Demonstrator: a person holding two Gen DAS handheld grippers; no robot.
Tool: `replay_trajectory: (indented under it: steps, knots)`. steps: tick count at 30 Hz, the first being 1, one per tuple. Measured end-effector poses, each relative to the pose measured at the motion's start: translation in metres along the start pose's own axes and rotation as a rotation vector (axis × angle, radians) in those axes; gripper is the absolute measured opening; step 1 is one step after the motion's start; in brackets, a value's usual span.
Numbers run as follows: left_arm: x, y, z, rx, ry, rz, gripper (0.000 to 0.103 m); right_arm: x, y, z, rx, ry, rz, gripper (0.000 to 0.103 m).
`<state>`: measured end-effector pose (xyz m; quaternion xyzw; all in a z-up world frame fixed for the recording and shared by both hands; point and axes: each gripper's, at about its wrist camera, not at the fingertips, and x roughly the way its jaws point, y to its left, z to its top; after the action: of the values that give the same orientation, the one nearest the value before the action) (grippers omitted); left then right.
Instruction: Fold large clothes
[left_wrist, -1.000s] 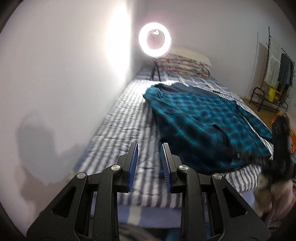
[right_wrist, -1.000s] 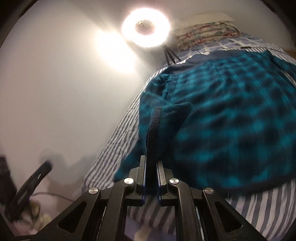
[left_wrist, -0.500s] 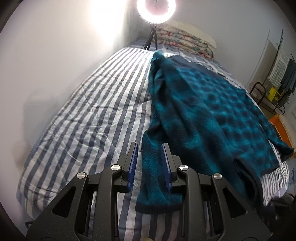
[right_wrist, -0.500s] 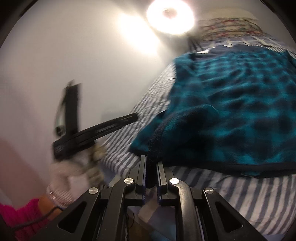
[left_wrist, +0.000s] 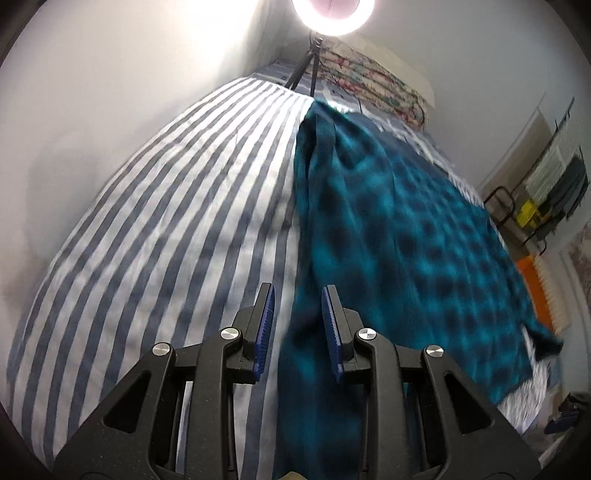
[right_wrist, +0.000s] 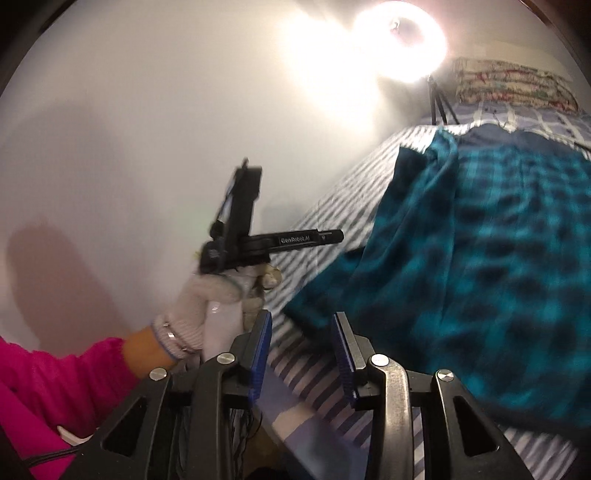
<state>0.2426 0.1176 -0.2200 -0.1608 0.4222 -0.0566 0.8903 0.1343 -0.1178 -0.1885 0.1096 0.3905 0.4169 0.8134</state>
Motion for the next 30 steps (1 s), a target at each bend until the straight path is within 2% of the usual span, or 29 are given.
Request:
replay_trajectory:
  steps: [4, 7, 10, 13, 17, 18, 19, 20, 22, 23, 24, 25, 26, 28, 30]
  knots:
    - [0.031, 0.001, 0.051, -0.038, -0.012, -0.043, 0.047, -0.009, -0.024, 0.023, 0.045, -0.055, -0.04, 0.04]
    - [0.059, -0.004, 0.085, -0.03, -0.022, -0.034, 0.061, -0.004, -0.045, 0.029, 0.091, -0.049, -0.082, 0.045]
    - [0.093, -0.012, 0.114, -0.026, -0.012, -0.033, 0.063, 0.008, -0.07, 0.024, 0.14, -0.023, -0.156, 0.046]
    - [0.126, -0.02, 0.134, -0.006, 0.007, -0.003, 0.064, 0.025, -0.097, 0.011, 0.233, 0.029, -0.166, 0.046]
    - [0.158, -0.02, 0.15, -0.006, 0.029, 0.018, 0.064, 0.036, -0.109, -0.001, 0.262, 0.078, -0.155, 0.046]
    - [0.165, -0.016, 0.153, -0.028, 0.035, 0.014, 0.054, 0.04, -0.111, -0.004, 0.265, 0.09, -0.148, 0.046]
    - [0.17, -0.011, 0.155, -0.053, 0.045, 0.015, 0.024, 0.045, -0.113, -0.006, 0.267, 0.105, -0.136, 0.046]
    - [0.174, -0.005, 0.156, -0.081, 0.061, 0.017, 0.012, 0.048, -0.112, -0.008, 0.265, 0.118, -0.132, 0.046]
    - [0.178, 0.011, 0.16, -0.164, 0.074, -0.037, 0.009, 0.055, -0.111, -0.013, 0.261, 0.147, -0.121, 0.046]
    - [0.175, 0.016, 0.161, -0.186, 0.063, -0.058, 0.009, 0.059, -0.111, -0.015, 0.26, 0.164, -0.119, 0.043]
    - [0.173, 0.02, 0.164, -0.18, 0.046, -0.054, 0.009, 0.063, -0.111, -0.018, 0.259, 0.18, -0.111, 0.033]
    - [0.174, 0.022, 0.166, -0.163, 0.04, -0.026, 0.009, 0.066, -0.11, -0.02, 0.261, 0.191, -0.088, 0.029]
    - [0.176, 0.025, 0.168, -0.156, 0.043, -0.005, 0.009, 0.068, -0.108, -0.022, 0.267, 0.199, -0.061, 0.019]
    - [0.186, 0.034, 0.167, -0.179, 0.073, 0.001, 0.009, 0.074, -0.104, -0.023, 0.272, 0.204, -0.033, 0.007]
    - [0.194, 0.034, 0.166, -0.16, 0.094, 0.025, 0.015, 0.073, -0.102, -0.021, 0.303, 0.18, -0.01, 0.005]
